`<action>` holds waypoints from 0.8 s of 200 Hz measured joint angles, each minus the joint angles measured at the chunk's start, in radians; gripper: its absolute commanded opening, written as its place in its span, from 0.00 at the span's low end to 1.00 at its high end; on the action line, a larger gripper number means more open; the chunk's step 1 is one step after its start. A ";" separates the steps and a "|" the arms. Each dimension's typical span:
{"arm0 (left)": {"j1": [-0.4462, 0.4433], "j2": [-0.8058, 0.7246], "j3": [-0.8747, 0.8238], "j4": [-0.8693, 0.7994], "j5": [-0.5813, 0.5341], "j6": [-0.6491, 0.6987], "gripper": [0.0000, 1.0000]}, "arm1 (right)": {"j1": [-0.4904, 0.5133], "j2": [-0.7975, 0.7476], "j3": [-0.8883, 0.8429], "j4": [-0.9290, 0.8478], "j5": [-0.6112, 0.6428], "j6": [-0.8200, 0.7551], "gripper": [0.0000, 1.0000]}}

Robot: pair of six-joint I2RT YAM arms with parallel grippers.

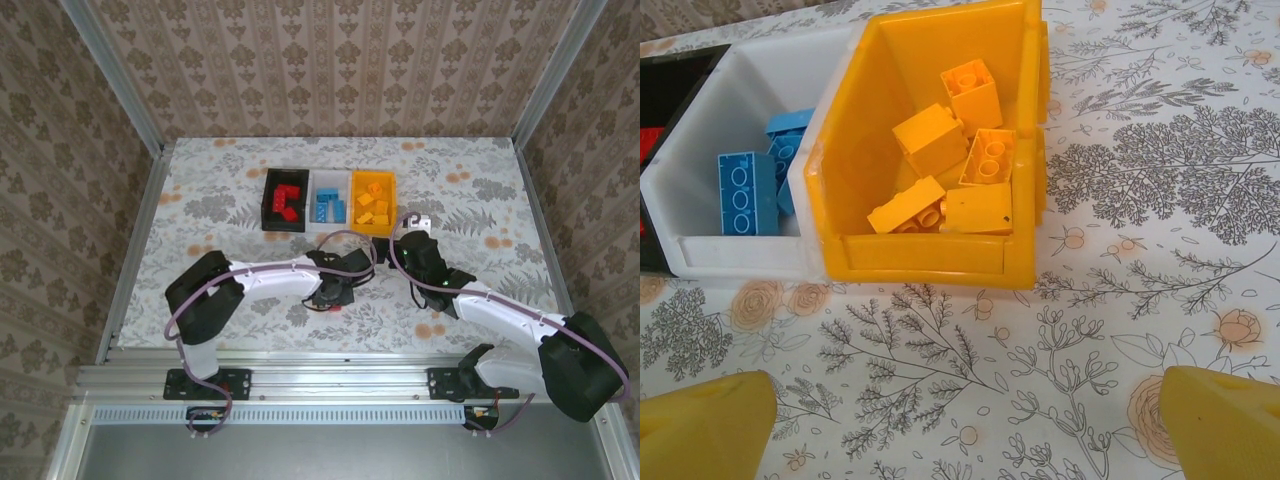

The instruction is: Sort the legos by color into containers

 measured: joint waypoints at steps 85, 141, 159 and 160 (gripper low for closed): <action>0.522 -0.056 0.307 0.023 -0.056 0.462 0.27 | 0.000 0.056 -0.001 0.007 -0.013 0.014 1.00; 0.639 0.346 0.656 -0.048 -0.015 0.634 0.56 | 0.000 0.064 -0.001 0.006 -0.027 0.015 1.00; 0.641 0.374 0.678 -0.071 -0.009 0.654 0.70 | 0.000 0.063 -0.001 0.005 -0.027 0.015 1.00; 0.641 0.374 0.678 -0.072 -0.009 0.656 0.71 | 0.000 0.063 -0.001 0.005 -0.027 0.015 1.00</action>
